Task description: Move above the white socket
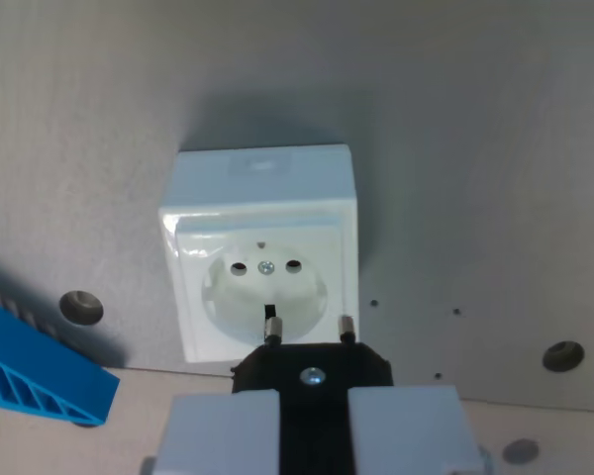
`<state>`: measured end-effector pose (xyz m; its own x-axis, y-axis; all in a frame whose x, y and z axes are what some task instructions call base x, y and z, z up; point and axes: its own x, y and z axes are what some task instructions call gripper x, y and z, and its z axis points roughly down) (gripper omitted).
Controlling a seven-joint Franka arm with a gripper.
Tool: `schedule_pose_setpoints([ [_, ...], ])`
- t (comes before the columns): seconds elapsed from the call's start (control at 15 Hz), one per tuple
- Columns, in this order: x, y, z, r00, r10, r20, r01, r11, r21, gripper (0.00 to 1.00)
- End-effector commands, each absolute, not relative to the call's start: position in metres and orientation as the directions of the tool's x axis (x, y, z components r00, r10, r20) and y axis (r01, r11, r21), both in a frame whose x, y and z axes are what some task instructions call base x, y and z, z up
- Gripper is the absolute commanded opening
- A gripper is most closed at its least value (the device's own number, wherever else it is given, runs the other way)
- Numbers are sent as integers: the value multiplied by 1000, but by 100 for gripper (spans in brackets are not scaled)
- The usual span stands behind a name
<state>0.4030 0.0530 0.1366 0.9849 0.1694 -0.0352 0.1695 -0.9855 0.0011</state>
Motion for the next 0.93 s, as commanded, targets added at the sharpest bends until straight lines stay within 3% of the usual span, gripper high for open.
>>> schedule_pose_setpoints([
  [0.07,396,56,126,971,230,70,230,-973,11,0],
  [0.93,383,64,106,969,235,72,235,-972,13,0],
])
